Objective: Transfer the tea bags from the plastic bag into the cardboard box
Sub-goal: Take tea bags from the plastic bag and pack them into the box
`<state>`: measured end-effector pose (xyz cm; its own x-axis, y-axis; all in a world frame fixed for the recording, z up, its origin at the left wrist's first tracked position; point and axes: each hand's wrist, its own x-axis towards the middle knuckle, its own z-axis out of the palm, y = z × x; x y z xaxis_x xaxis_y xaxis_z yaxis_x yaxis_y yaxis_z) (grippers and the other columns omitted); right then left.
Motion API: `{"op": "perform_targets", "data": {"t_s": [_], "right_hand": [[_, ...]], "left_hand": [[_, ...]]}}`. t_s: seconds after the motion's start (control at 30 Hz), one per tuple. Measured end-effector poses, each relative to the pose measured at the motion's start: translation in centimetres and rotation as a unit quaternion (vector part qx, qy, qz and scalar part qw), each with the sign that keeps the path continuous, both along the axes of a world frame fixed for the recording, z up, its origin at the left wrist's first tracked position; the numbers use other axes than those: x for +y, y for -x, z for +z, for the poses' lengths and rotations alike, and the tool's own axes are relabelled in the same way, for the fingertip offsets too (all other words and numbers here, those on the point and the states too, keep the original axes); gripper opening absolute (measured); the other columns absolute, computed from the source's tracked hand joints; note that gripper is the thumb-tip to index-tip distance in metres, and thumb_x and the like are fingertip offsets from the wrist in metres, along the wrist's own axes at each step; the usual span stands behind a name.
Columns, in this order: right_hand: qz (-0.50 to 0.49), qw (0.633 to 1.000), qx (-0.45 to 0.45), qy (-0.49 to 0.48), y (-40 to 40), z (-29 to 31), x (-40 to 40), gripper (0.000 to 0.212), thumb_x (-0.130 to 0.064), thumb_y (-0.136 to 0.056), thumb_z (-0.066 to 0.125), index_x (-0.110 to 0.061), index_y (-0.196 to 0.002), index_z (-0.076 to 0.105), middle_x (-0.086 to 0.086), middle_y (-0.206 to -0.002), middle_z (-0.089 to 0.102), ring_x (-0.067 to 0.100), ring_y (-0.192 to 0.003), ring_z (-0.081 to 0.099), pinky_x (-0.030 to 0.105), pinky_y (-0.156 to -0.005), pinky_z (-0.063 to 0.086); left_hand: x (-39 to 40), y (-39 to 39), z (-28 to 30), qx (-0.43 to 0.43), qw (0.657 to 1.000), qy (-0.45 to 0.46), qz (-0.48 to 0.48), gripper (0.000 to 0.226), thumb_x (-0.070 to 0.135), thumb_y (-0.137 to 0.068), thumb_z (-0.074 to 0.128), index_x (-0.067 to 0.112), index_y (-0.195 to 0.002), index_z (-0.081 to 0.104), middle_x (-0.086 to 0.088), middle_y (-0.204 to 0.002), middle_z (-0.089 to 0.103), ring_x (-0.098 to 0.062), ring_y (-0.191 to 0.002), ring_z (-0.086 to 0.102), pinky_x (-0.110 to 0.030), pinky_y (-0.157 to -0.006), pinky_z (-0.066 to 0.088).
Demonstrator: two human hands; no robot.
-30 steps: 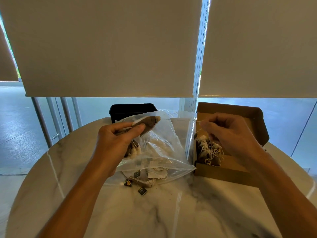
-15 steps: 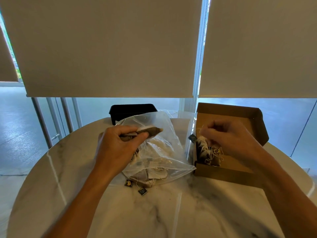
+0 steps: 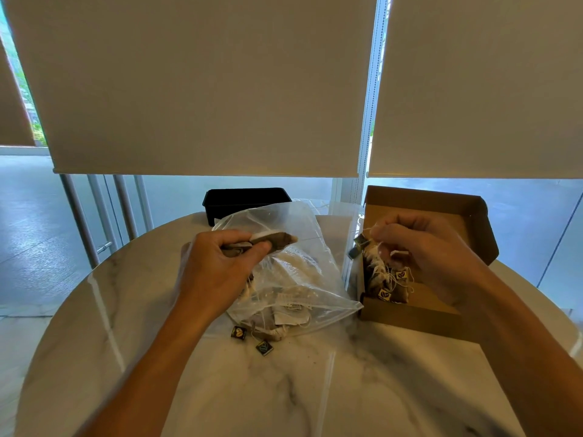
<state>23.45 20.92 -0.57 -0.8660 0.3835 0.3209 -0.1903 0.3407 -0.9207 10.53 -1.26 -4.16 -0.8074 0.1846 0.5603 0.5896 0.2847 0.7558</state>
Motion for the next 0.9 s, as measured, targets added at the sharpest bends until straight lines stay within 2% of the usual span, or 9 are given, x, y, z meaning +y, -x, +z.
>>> {"op": "perform_targets", "data": {"t_s": [0.1,0.23,0.33,0.47,0.53,0.63,0.8,0.9], "right_hand": [[0.011,1.0,-0.008,0.014,0.0,0.1,-0.4,0.017,-0.013,-0.088,0.058,-0.011,-0.073,0.067,0.001,-0.07,0.065,0.015,-0.066,0.058,0.03,-0.062,0.044],[0.073,0.988,-0.035,0.131,0.2,0.1,-0.7,0.018,-0.01,-0.091,0.048,-0.01,-0.076,0.057,0.006,-0.074,0.068,0.015,-0.066,0.062,0.027,-0.057,0.044],[0.077,0.989,-0.056,0.11,0.4,-0.2,-0.6,0.02,-0.012,-0.093,0.047,-0.009,-0.076,0.056,0.006,-0.066,0.063,0.015,-0.061,0.058,0.026,-0.052,0.041],[0.094,0.988,-0.053,0.107,0.0,-0.2,0.5,0.014,-0.024,-0.079,0.061,-0.01,-0.076,0.062,0.007,-0.065,0.057,0.016,-0.056,0.05,0.022,-0.046,0.038],[0.115,0.987,-0.063,0.089,-0.2,-0.1,1.3,0.025,-0.035,-0.07,0.074,-0.012,-0.076,0.066,0.008,-0.067,0.057,0.014,-0.053,0.049,0.02,-0.044,0.038],[0.161,0.98,-0.076,0.087,-0.3,-0.4,2.1,0.048,-0.047,-0.049,0.088,-0.013,-0.078,0.07,0.007,-0.068,0.06,0.012,-0.05,0.05,0.018,-0.043,0.039],[0.165,0.978,-0.071,0.103,-0.6,-0.3,2.5,0.061,-0.04,-0.039,0.093,-0.01,-0.089,0.075,0.012,-0.08,0.07,0.013,-0.058,0.061,0.018,-0.047,0.049],[0.131,0.983,-0.061,0.116,-0.6,0.0,2.2,0.046,-0.025,-0.054,0.083,-0.011,-0.096,0.073,0.012,-0.087,0.073,0.016,-0.067,0.066,0.022,-0.056,0.056]], "left_hand": [[0.0,-0.2,0.0,0.013,1.0,0.012,0.009,0.026,0.04,-0.075,0.074,0.025,-0.096,0.074,0.012,-0.076,0.068,-0.014,-0.079,0.064,-0.032,-0.073,0.054],[-0.1,-0.4,0.2,0.016,1.0,0.021,-0.004,0.012,0.038,-0.074,0.075,0.034,-0.085,0.071,0.018,-0.072,0.066,-0.004,-0.072,0.062,-0.02,-0.063,0.047],[0.0,-0.3,0.2,-0.001,1.0,0.011,-0.016,0.009,0.038,-0.074,0.075,0.037,-0.082,0.069,0.017,-0.069,0.066,-0.003,-0.065,0.062,-0.017,-0.059,0.044],[-0.4,0.3,0.3,-0.057,0.995,-0.074,-0.036,0.01,0.036,-0.075,0.074,0.032,-0.084,0.073,0.01,-0.054,0.064,-0.008,-0.053,0.059,-0.027,-0.055,0.049],[-0.5,0.3,0.7,-0.098,0.986,-0.123,-0.052,0.004,0.03,-0.079,0.072,0.026,-0.079,0.073,0.003,-0.055,0.062,-0.008,-0.049,0.055,-0.021,-0.048,0.048],[-0.5,0.2,1.1,-0.149,0.973,-0.158,-0.072,0.009,0.024,-0.081,0.071,0.018,-0.075,0.072,-0.003,-0.054,0.057,-0.009,-0.041,0.048,-0.014,-0.039,0.04],[-0.6,0.2,1.1,-0.18,0.965,-0.177,-0.074,0.015,0.024,-0.081,0.071,0.014,-0.071,0.07,-0.001,-0.05,0.055,-0.009,-0.037,0.046,-0.014,-0.038,0.038],[-0.5,0.2,1.1,-0.185,0.962,-0.182,-0.081,0.016,0.022,-0.082,0.07,0.011,-0.071,0.068,0.0,-0.046,0.054,-0.01,-0.035,0.045,-0.015,-0.036,0.037]]}}
